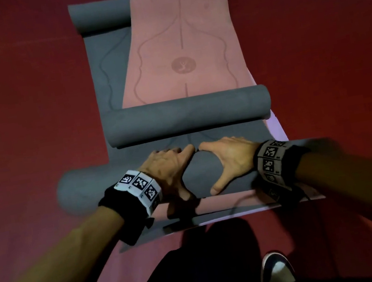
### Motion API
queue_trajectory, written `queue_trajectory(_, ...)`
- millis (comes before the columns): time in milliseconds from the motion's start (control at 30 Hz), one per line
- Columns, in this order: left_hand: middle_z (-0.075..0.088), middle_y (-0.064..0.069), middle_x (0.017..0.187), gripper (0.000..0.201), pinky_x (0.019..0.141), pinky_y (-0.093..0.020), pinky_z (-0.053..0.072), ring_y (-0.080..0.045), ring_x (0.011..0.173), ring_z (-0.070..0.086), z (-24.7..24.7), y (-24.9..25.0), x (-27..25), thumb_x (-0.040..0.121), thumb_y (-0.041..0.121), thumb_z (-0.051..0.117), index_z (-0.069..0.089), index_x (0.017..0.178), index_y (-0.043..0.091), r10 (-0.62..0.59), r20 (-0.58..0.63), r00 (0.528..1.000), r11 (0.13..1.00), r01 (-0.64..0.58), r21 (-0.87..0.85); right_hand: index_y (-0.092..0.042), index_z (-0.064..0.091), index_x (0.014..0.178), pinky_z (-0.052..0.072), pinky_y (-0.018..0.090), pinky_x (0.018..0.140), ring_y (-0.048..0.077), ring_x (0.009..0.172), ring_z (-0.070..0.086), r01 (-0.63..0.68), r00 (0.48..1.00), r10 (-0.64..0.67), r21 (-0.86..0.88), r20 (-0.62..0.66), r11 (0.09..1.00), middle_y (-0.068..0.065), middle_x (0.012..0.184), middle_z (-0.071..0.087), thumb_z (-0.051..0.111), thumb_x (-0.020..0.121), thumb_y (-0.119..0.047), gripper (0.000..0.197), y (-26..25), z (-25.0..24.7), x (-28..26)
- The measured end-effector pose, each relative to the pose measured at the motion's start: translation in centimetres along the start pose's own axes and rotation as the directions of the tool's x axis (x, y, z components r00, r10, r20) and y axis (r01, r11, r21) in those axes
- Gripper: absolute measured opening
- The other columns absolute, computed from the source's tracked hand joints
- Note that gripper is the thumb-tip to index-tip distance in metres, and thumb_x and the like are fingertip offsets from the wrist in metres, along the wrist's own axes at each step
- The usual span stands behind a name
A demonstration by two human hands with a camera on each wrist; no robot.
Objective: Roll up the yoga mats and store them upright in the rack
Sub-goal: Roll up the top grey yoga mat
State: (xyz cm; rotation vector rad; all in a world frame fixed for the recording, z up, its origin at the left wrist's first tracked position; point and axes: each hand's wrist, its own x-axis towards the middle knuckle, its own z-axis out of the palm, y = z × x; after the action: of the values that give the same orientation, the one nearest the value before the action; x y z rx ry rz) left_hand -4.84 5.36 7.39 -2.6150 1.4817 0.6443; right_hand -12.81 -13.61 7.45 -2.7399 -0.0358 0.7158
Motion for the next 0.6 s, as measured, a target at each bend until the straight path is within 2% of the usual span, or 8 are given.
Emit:
queue_trajectory(100, 0.065, 0.001, 0.110, 0.089, 0.081, -0.039, 0.051, -0.028, 0.098, 0.065, -0.7, -0.5, 0.6, 0.048, 0.060, 0.085, 0.037, 0.118, 0.034, -0.014, 0.074, 0.997, 0.993, 0.022, -0.113, -0.037, 0.043, 0.126, 0.047, 0.036, 0.086, 0.023, 0.107, 0.062, 0.000, 0.999, 0.000, -0.003, 0.048, 1.000, -0.008, 0.116, 0.063, 0.081, 0.047, -0.079, 0.097, -0.3, -0.2, -0.1)
queue_trajectory(200, 0.067, 0.009, 0.108, 0.092, 0.085, -0.038, 0.055, -0.021, 0.098, 0.066, -0.8, -1.4, 1.1, 0.040, 0.059, 0.084, 0.041, 0.121, 0.045, -0.063, 0.114, 0.992, 0.959, 0.091, -0.267, -0.033, 0.028, 0.143, 0.044, 0.043, 0.088, 0.028, 0.110, 0.059, 0.000, 0.998, -0.012, -0.226, -0.055, 0.974, -0.002, 0.118, 0.056, 0.074, 0.042, -0.087, 0.124, -0.5, 0.6, -0.2)
queue_trajectory(267, 0.066, 0.013, 0.110, 0.097, 0.090, -0.038, 0.054, -0.015, 0.102, 0.064, -0.6, -2.0, 1.5, 0.036, 0.059, 0.082, 0.044, 0.125, 0.044, -0.054, 0.138, 0.989, 0.923, 0.102, -0.371, -0.032, 0.019, 0.150, 0.041, 0.045, 0.090, 0.027, 0.112, 0.056, -0.026, 0.992, -0.014, -0.315, -0.122, 0.949, -0.002, 0.121, 0.051, 0.073, 0.041, -0.087, 0.133, -0.6, 1.3, -0.3)
queue_trajectory(367, 0.065, 0.013, 0.104, 0.084, 0.090, -0.040, 0.054, -0.012, 0.099, 0.063, -0.6, -2.3, 1.7, 0.044, 0.052, 0.090, 0.050, 0.116, 0.036, -0.039, 0.195, 0.980, 0.914, 0.114, -0.389, -0.028, 0.028, 0.142, 0.036, 0.042, 0.082, 0.028, 0.110, 0.057, -0.023, 0.994, -0.011, -0.296, -0.112, 0.955, 0.000, 0.116, 0.053, 0.072, 0.048, -0.085, 0.119, -0.6, 1.8, -0.2)
queue_trajectory(433, 0.065, 0.013, 0.103, 0.081, 0.089, -0.040, 0.054, -0.013, 0.098, 0.063, -0.5, -2.0, 1.5, 0.046, 0.056, 0.090, 0.047, 0.112, 0.036, -0.036, 0.198, 0.980, 0.926, 0.107, -0.363, -0.028, 0.034, 0.132, 0.034, 0.040, 0.076, 0.029, 0.105, 0.060, -0.012, 0.994, -0.017, -0.272, -0.106, 0.962, 0.000, 0.109, 0.057, 0.073, 0.049, -0.083, 0.107, -0.3, 1.3, 0.1)
queue_trajectory(500, 0.064, 0.007, 0.106, 0.089, 0.085, -0.040, 0.054, -0.020, 0.098, 0.064, -0.5, -1.3, 1.0, 0.043, 0.063, 0.087, 0.039, 0.113, 0.036, -0.017, 0.172, 0.985, 0.957, 0.066, -0.282, -0.030, 0.039, 0.126, 0.039, 0.039, 0.075, 0.029, 0.101, 0.061, -0.003, 0.996, -0.017, -0.220, -0.088, 0.975, -0.001, 0.106, 0.061, 0.075, 0.048, -0.080, 0.100, -0.2, 0.7, 0.1)
queue_trajectory(600, 0.058, -0.004, 0.112, 0.109, 0.084, -0.040, 0.049, -0.029, 0.101, 0.062, -0.1, -0.1, 0.0, 0.040, 0.067, 0.086, 0.029, 0.126, 0.031, 0.011, 0.085, 0.996, 0.998, -0.005, -0.067, -0.036, 0.046, 0.119, 0.045, 0.037, 0.079, 0.024, 0.099, 0.064, -0.024, 1.000, 0.022, -0.072, -0.023, 0.997, -0.007, 0.107, 0.067, 0.081, 0.046, -0.078, 0.091, 0.0, 0.0, -0.2)
